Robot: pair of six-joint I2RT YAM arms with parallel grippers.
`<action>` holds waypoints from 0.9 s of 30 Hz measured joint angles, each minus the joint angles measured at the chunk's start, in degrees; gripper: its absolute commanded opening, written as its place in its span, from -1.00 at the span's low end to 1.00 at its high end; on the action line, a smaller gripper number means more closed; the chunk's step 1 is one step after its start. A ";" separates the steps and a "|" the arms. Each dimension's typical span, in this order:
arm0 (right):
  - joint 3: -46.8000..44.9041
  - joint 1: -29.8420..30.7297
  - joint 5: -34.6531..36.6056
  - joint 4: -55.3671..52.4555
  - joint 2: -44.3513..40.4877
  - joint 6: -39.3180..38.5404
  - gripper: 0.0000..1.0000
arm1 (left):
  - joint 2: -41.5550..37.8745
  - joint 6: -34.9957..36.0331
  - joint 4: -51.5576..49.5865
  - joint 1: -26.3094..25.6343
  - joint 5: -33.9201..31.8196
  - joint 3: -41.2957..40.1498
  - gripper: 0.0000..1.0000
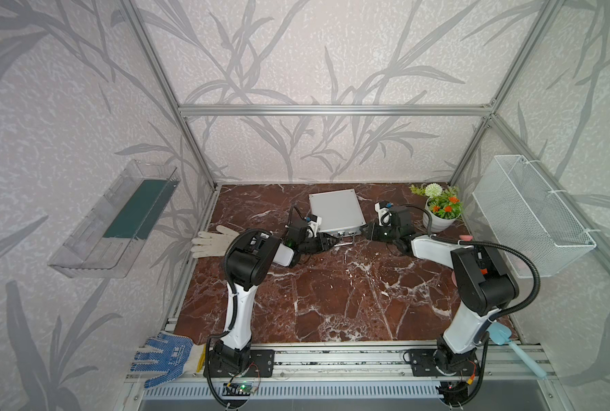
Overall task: Open the poker set cases
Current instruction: Pick up the poker set case from the center of the board.
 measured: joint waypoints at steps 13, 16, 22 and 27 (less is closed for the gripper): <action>-8.20 0.33 -0.35 5.46 0.31 2.38 -0.25 | 1.18 -5.42 0.68 -1.05 -0.61 2.62 -1.00; -8.20 0.31 -0.22 5.75 0.31 2.34 -0.21 | 0.37 -6.84 -0.98 -0.92 -1.09 2.80 -1.00; -3.67 -0.02 -0.48 1.73 1.75 0.79 0.04 | -0.83 -7.06 -4.50 -0.48 -1.25 3.08 -0.83; 2.25 -2.62 -5.01 3.85 5.27 5.57 0.15 | -0.94 -7.02 -4.72 -0.33 -1.51 3.06 -0.79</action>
